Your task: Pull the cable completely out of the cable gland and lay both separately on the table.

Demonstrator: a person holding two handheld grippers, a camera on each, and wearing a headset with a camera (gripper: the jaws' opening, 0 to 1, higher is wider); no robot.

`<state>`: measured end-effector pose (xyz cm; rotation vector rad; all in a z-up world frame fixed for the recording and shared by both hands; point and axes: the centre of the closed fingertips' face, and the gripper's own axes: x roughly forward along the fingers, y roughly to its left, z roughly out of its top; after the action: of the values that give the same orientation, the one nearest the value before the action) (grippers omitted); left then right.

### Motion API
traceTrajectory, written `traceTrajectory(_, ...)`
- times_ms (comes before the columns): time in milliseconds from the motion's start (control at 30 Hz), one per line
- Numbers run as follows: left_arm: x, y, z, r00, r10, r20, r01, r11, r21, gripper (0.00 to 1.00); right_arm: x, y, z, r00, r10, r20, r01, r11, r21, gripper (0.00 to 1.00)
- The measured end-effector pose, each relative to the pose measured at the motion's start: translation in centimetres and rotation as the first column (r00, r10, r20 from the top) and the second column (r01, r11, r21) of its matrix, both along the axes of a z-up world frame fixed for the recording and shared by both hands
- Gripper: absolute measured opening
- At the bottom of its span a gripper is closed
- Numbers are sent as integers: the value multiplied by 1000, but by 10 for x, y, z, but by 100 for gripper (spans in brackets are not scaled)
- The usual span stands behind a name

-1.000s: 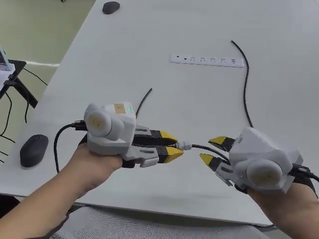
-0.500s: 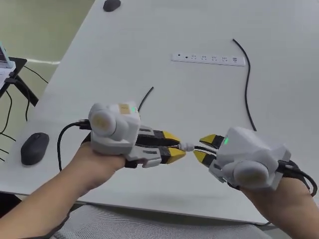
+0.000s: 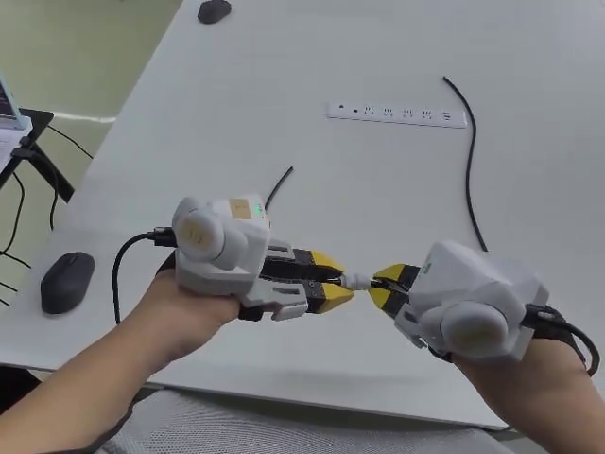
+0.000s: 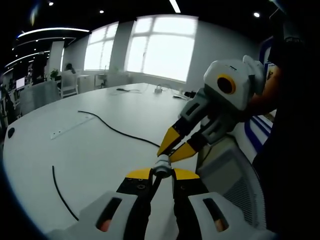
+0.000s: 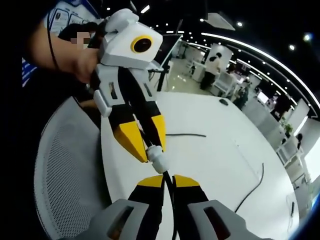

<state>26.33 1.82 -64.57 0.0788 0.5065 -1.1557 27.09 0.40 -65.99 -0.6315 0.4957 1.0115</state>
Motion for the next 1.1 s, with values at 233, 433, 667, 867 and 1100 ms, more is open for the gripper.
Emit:
traceTrajectory(233, 0, -1, 0, 1000, -1, 3, 1, 1000, -1, 15, -1, -1, -1, 999, -25, -28, 26, 999, 21, 0)
traceTrajectory(433, 0, 0, 0, 1000, 2, 4, -2, 1000, -2, 15, 1, -4, -4, 998, -47, -47, 48, 998, 30, 0)
traceTrajectory(667, 1, 2, 2, 1000, 5, 8, -5, 1000, -2, 15, 4, -9, -7, 993, -85, -78, 89, 995, 50, 0)
traceTrajectory(867, 2, 3, 4, 1000, 14, 5, -14, 1000, -11, 15, 11, -18, -14, 982, -147, -118, 154, 986, 57, 0)
traceTrajectory(1100, 5, 6, 8, 1000, 27, 2, -27, 999, -31, 15, 18, -36, -26, 954, -237, -184, 252, 966, 64, 0)
